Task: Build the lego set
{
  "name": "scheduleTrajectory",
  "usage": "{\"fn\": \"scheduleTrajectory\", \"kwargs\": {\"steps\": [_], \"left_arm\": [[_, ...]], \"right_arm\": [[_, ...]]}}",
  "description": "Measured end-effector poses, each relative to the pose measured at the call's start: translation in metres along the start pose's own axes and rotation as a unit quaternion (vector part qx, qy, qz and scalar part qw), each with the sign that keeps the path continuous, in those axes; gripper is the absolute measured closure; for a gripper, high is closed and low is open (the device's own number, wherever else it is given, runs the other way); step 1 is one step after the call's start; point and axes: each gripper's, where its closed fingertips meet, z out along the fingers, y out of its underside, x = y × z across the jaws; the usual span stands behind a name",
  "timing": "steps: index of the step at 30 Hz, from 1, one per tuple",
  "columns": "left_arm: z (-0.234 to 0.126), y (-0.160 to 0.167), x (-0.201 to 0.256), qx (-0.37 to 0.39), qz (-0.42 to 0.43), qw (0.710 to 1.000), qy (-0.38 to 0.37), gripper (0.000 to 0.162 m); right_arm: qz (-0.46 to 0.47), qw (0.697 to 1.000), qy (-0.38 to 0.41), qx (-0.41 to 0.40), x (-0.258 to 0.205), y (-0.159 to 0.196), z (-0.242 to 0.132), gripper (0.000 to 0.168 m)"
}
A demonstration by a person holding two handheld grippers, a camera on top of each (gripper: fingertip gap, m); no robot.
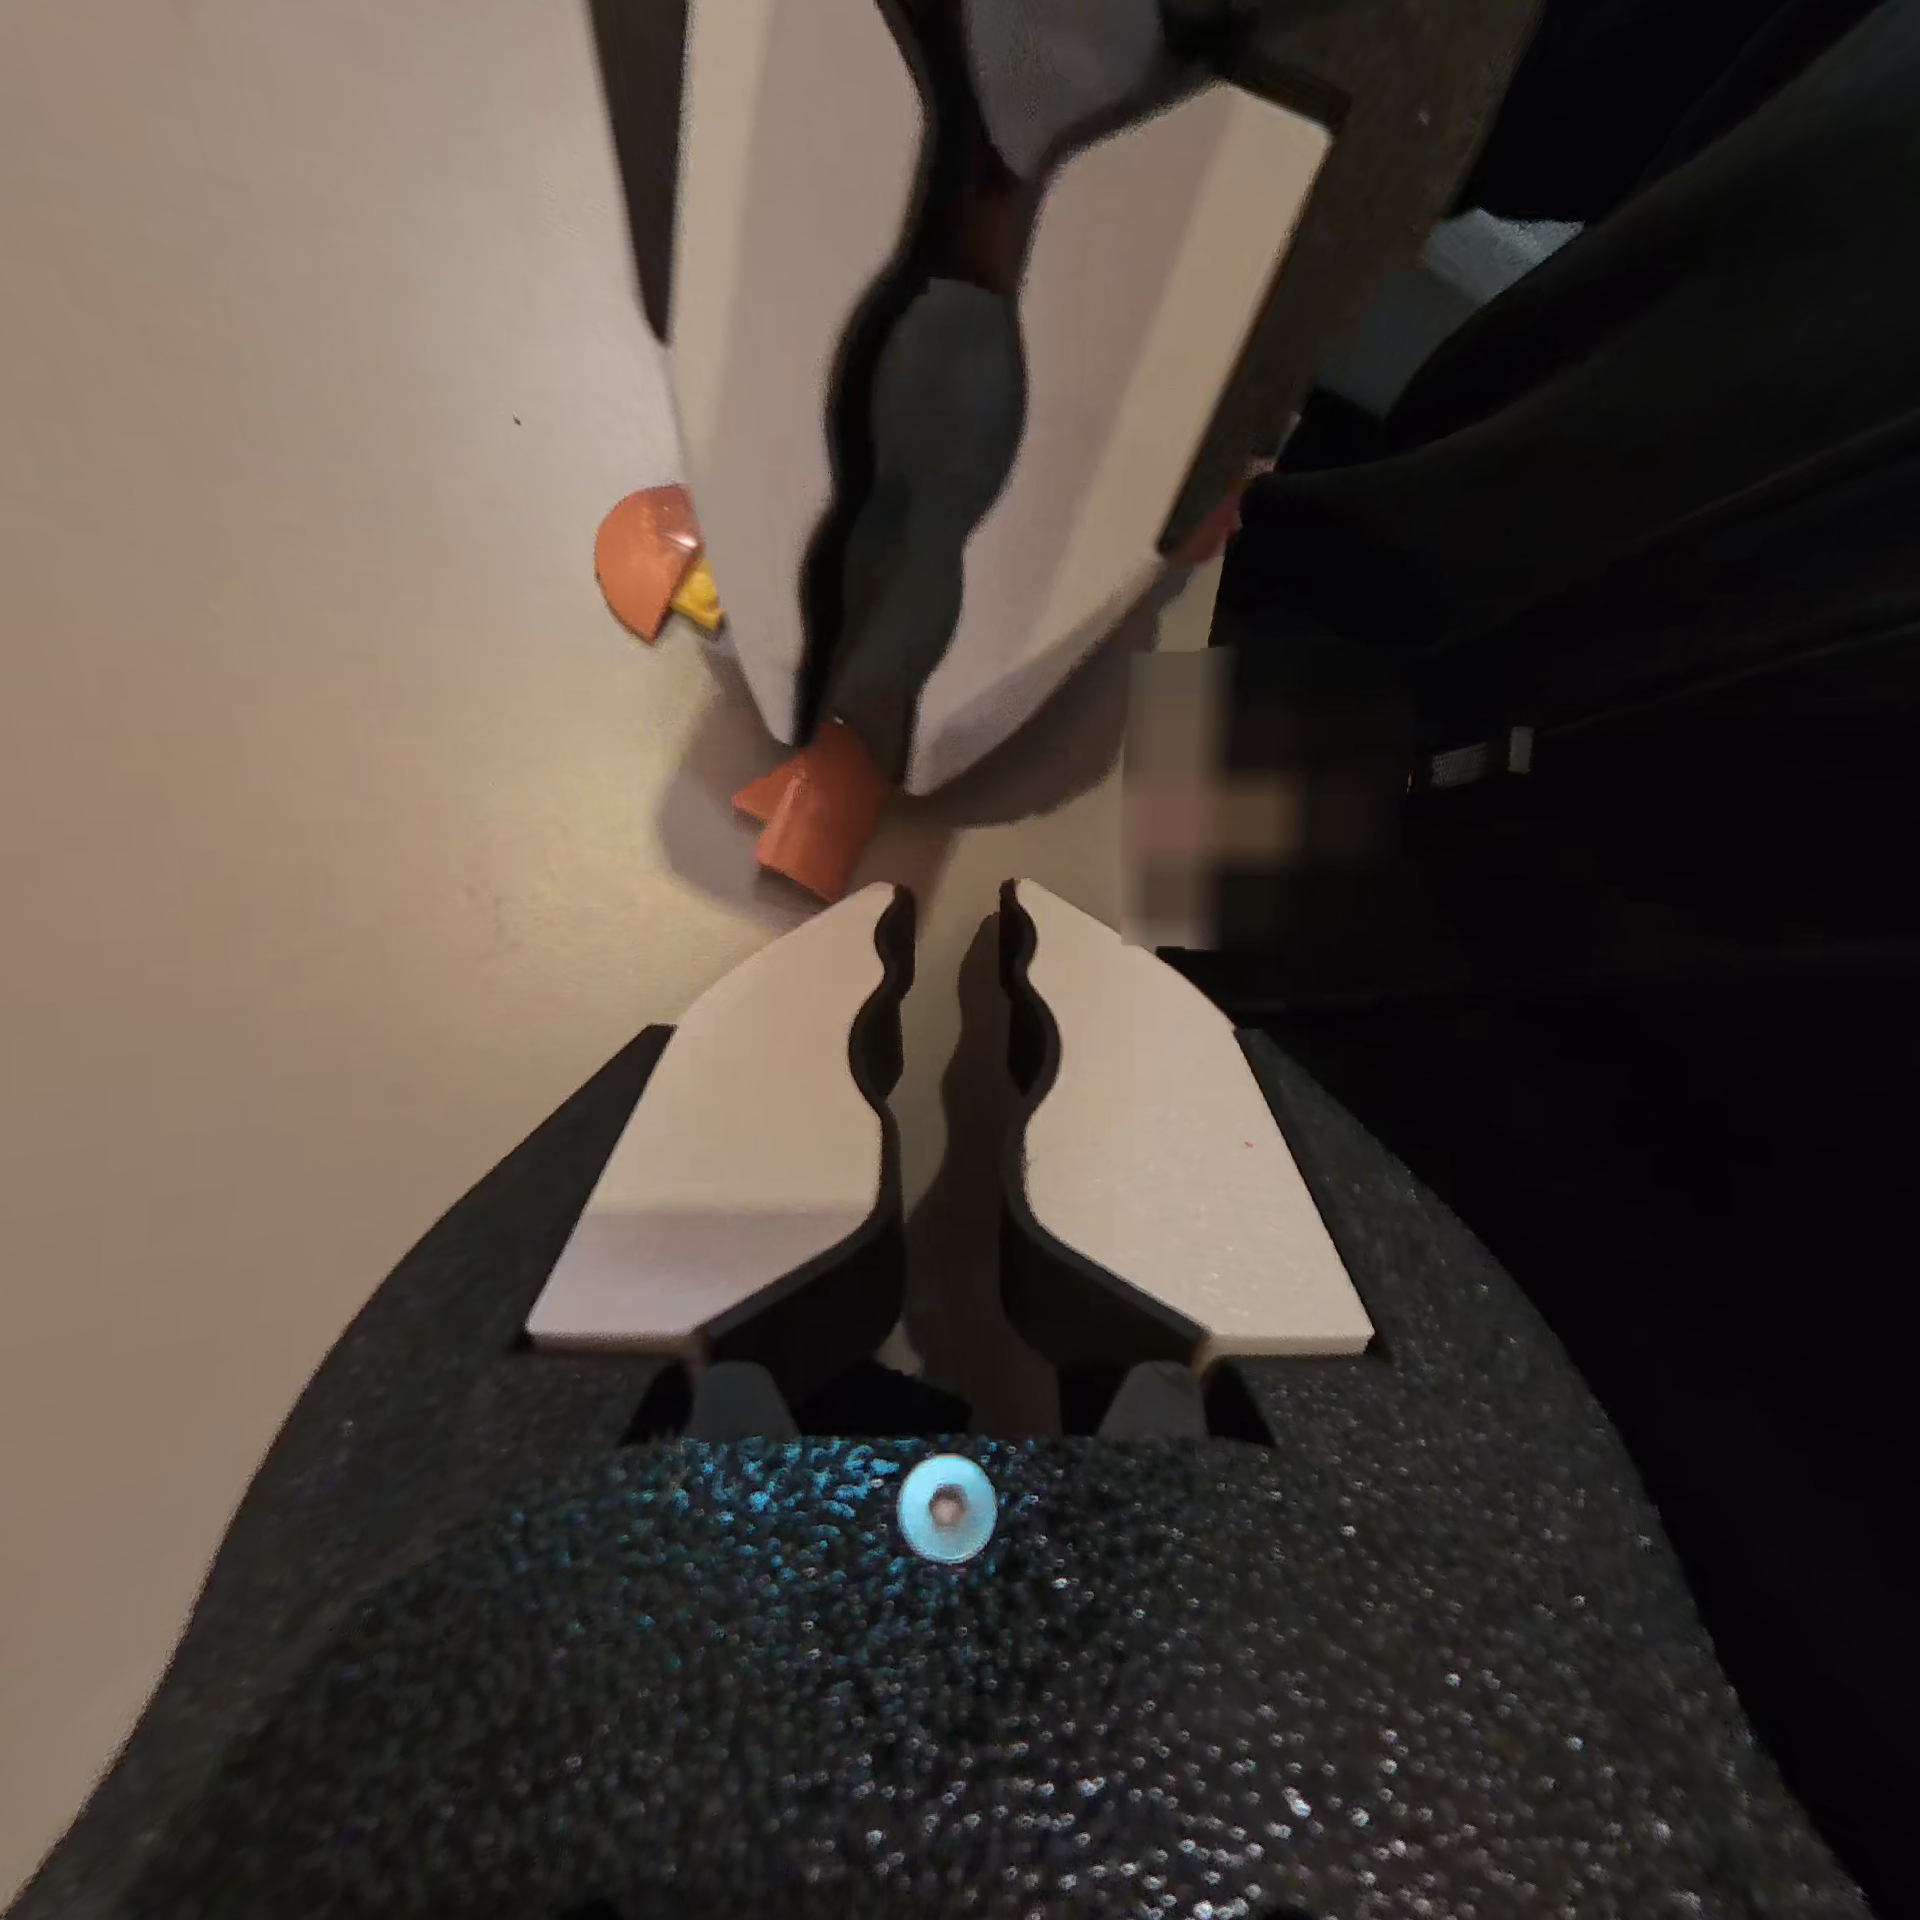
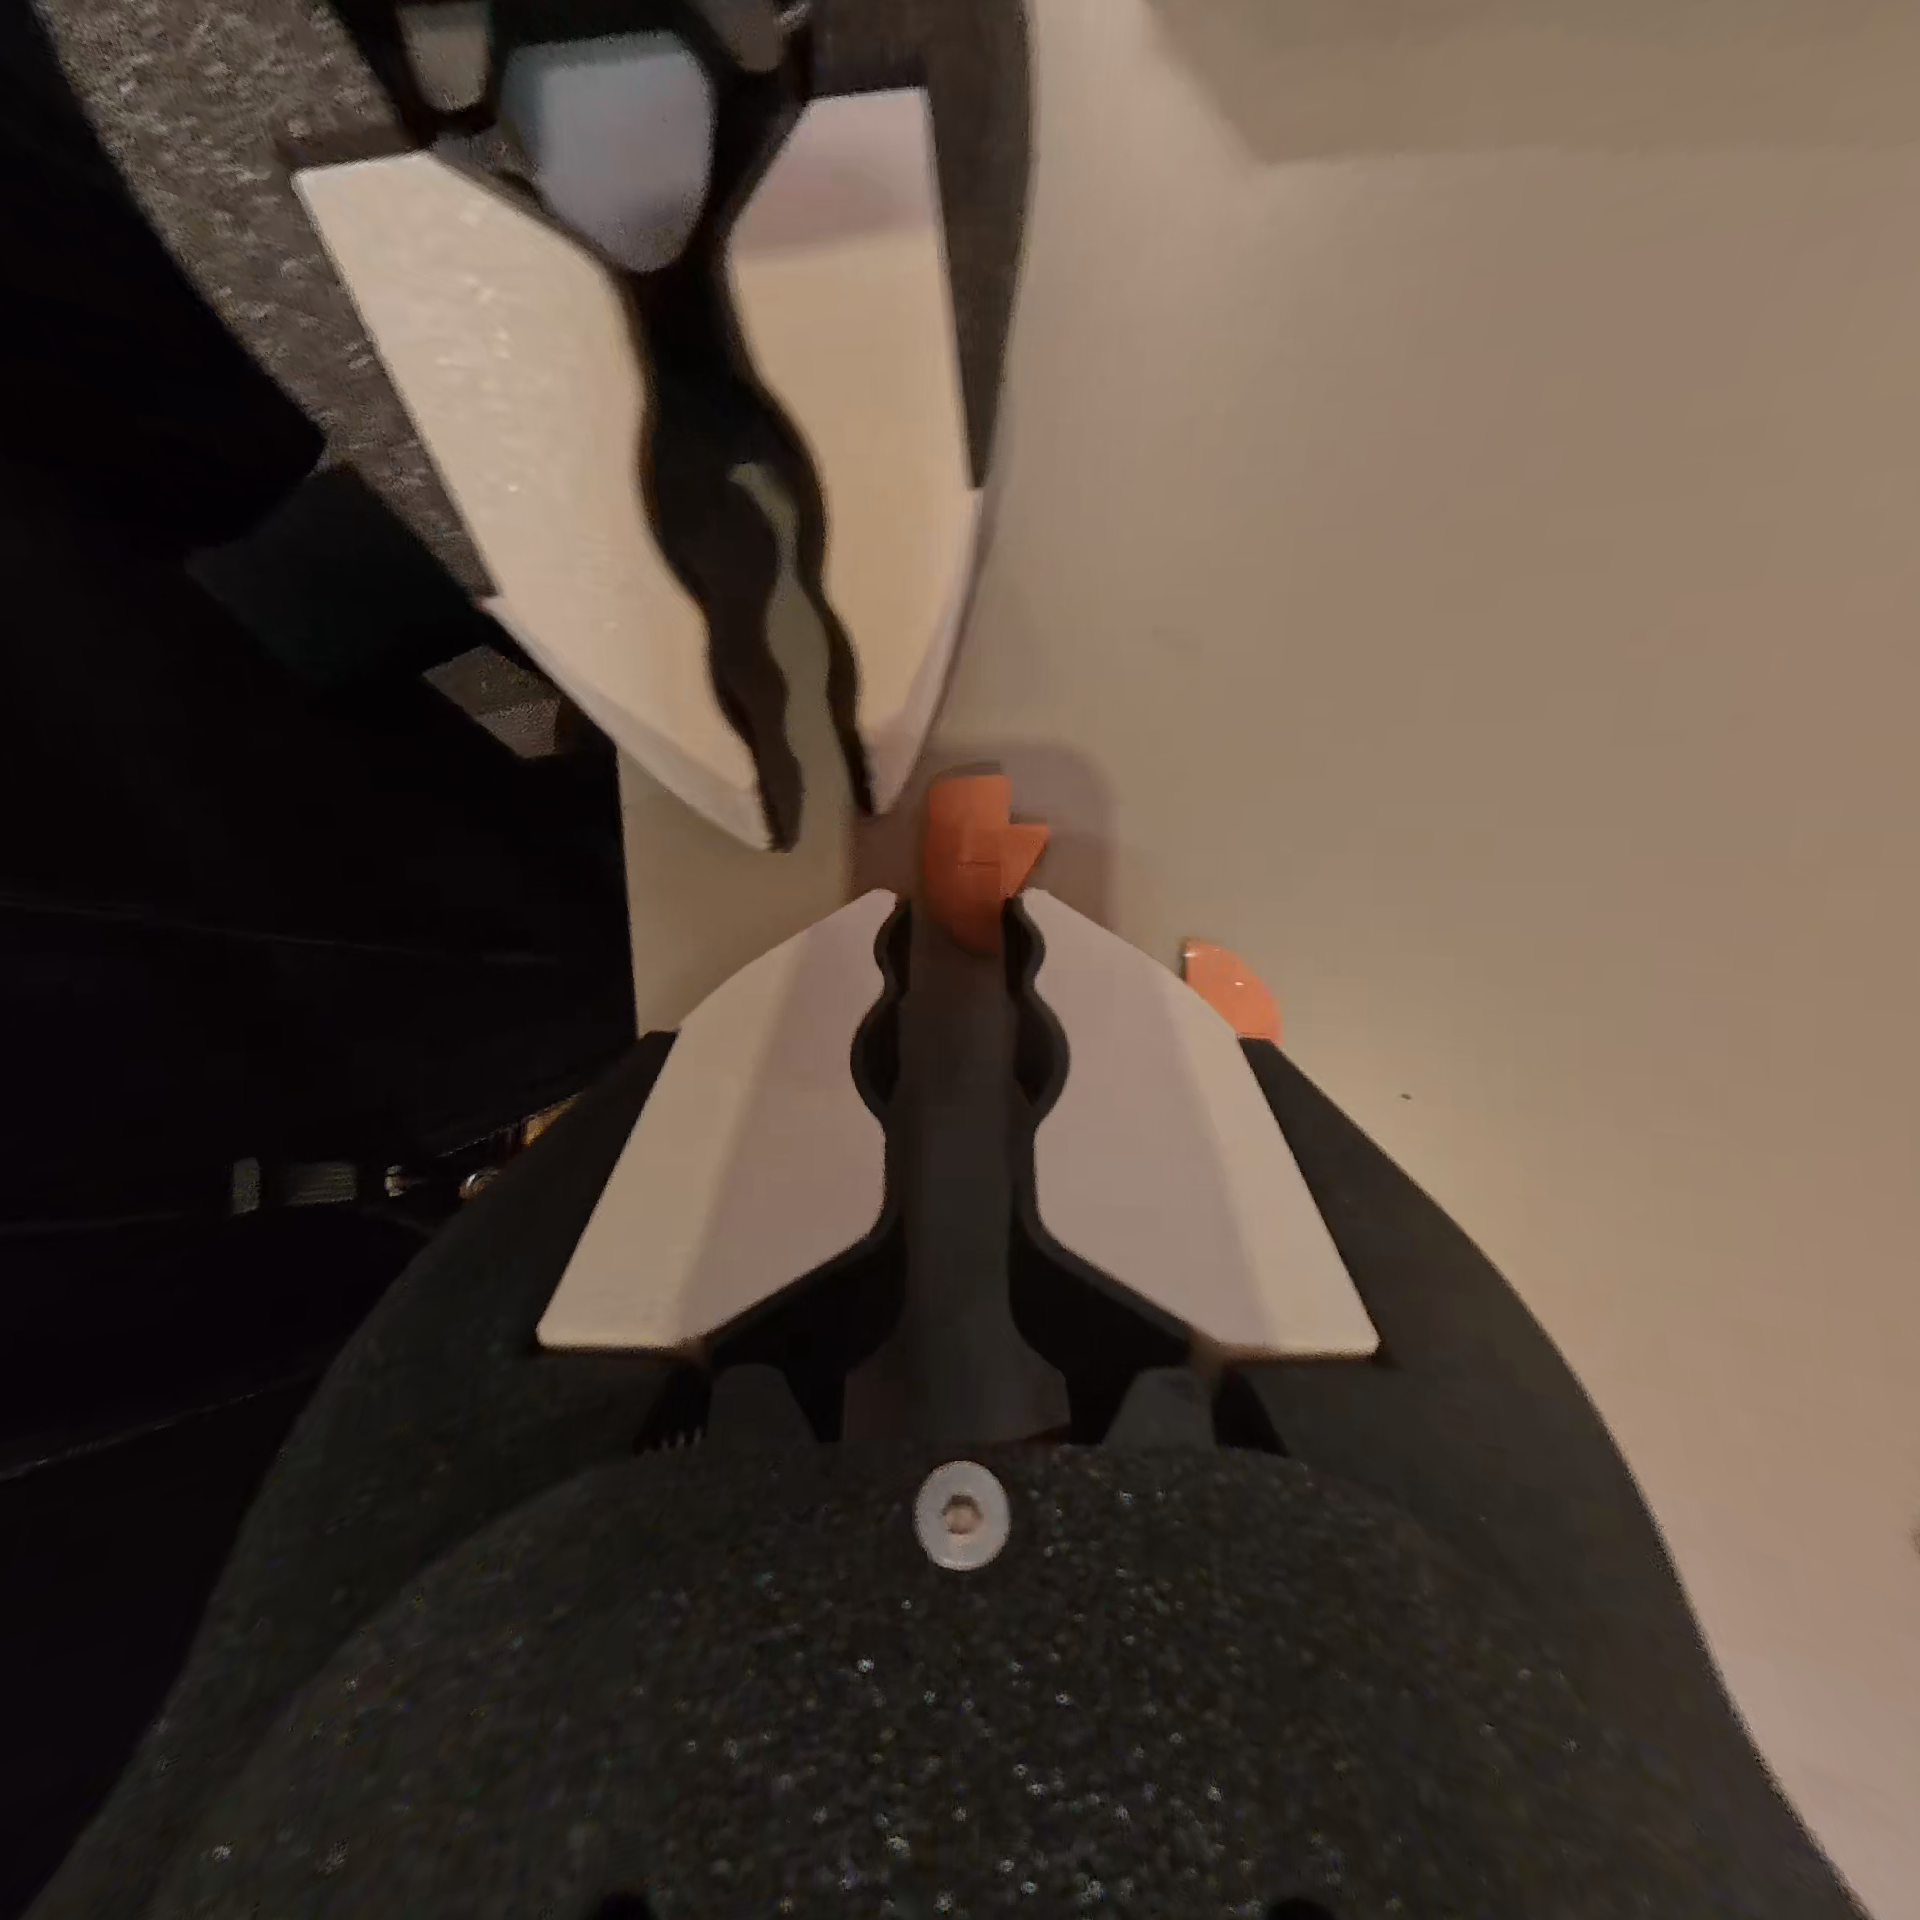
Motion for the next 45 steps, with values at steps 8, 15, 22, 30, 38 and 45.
{"fn": "scheduleTrajectory", "kwargs": {"steps": [8,15,22,30,38,45], "left_arm": [[0.002,-0.011,-0.019,0.005,0.002,1.000,-0.016,0.144],[-0.004,-0.007,-0.018,0.006,0.000,1.000,-0.031,0.142],[-0.005,0.001,-0.013,0.010,-0.015,0.999,-0.043,0.142],[-0.010,0.000,-0.013,0.028,-0.025,0.998,-0.058,0.142],[-0.008,-0.001,-0.014,0.034,-0.030,0.998,-0.051,0.142],[-0.011,-0.010,-0.019,0.080,-0.072,0.994,-0.031,0.142]], "right_arm": [[-0.006,0.999,-0.050,0.017,-0.031,0.000,0.001,0.146],[-0.013,0.998,0.002,0.054,-0.003,-0.004,-0.013,0.144],[-0.140,0.990,0.005,0.022,0.002,-0.010,-0.002,0.126],[-0.131,0.991,0.014,-0.032,0.004,-0.006,0.009,0.120],[-0.084,0.995,0.053,-0.015,0.001,-0.004,0.008,0.136],[-0.060,0.994,0.069,0.055,0.001,-0.006,-0.006,0.149]]}}
